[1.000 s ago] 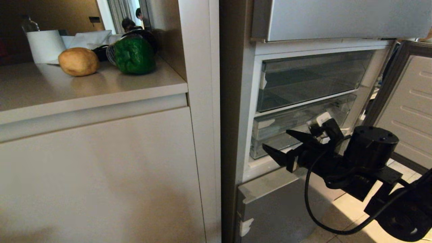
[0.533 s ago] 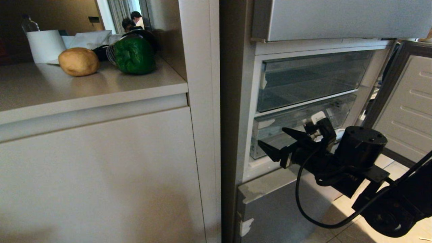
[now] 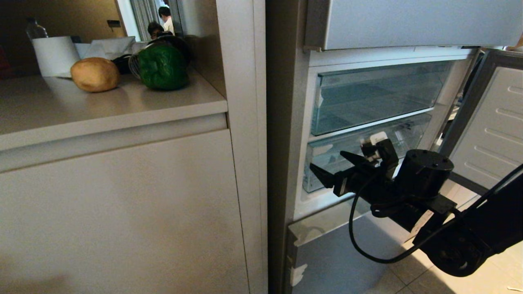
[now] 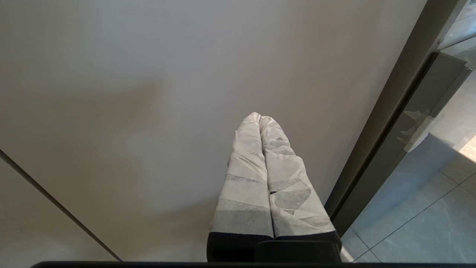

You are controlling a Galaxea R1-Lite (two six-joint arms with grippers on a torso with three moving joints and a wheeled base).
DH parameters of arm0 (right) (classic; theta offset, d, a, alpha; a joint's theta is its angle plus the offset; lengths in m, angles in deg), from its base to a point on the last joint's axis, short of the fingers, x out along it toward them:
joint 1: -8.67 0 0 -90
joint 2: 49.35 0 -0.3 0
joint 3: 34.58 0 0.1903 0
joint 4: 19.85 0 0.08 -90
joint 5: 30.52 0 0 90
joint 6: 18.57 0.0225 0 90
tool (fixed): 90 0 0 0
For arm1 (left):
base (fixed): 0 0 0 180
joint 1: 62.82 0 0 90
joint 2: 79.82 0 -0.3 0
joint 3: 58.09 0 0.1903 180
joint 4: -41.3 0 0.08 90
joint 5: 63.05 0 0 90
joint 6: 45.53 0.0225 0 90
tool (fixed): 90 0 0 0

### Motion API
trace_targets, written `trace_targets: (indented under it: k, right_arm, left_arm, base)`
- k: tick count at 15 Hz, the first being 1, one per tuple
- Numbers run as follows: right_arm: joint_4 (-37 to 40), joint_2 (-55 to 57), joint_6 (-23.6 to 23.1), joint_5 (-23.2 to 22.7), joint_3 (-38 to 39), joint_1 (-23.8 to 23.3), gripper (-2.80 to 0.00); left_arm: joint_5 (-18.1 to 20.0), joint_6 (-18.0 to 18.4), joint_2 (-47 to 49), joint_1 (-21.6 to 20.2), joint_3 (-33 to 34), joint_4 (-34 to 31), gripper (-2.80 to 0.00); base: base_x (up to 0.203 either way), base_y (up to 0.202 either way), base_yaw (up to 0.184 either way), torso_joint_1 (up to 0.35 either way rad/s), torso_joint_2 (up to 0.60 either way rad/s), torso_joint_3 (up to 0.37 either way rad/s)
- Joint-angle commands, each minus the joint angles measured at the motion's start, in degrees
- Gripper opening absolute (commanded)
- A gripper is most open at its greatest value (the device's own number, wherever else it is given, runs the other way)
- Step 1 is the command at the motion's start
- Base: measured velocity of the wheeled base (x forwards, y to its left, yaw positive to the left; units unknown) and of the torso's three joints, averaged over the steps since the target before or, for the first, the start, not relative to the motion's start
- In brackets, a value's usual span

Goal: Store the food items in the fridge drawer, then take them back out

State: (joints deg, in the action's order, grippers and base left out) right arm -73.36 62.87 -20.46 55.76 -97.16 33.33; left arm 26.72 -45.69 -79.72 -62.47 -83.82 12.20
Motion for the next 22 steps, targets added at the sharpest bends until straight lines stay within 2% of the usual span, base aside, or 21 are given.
trace_targets:
  k: [1,7,12,15,22]
  right_arm:
    - [-0.47,0.72,0.00,0.57,-0.74,0.04,0.00]
    - [-0.47,0.99,0.04,3.72,-1.21,0.04,0.00]
    - [-4.72,0.72,-0.56,3.62,2.65,1.90,0.00]
    - [-5.04,0.72,-0.57,3.89,2.57,3.62,0.00]
    - [-5.04,0.99,-0.40,3.89,2.20,3.73,0.00]
  left_arm:
    - [-0.03,-0.02,0.08,0.00,-0.01,-0.07,-2.80]
    - [-0.03,-0.02,0.08,0.00,-0.01,0.02,-2.80]
    - [-0.03,-0.02,0.08,0.00,-0.01,-0.05,-2.80]
    - [-0.03,-0.02,0.08,0.00,-0.01,0.01,-2.80]
    - [-0.03,-0.02,0.08,0.00,-0.01,-0.06,-2.80]
  base:
    - [0.000,0.000,0.000,0.000,0.00,0.000]
    - [0.000,0.000,0.000,0.000,0.00,0.000]
    - [0.000,0.000,0.000,0.000,0.00,0.000]
    - [0.000,0.000,0.000,0.000,0.00,0.000]
    - [0.000,0.000,0.000,0.000,0.00,0.000]
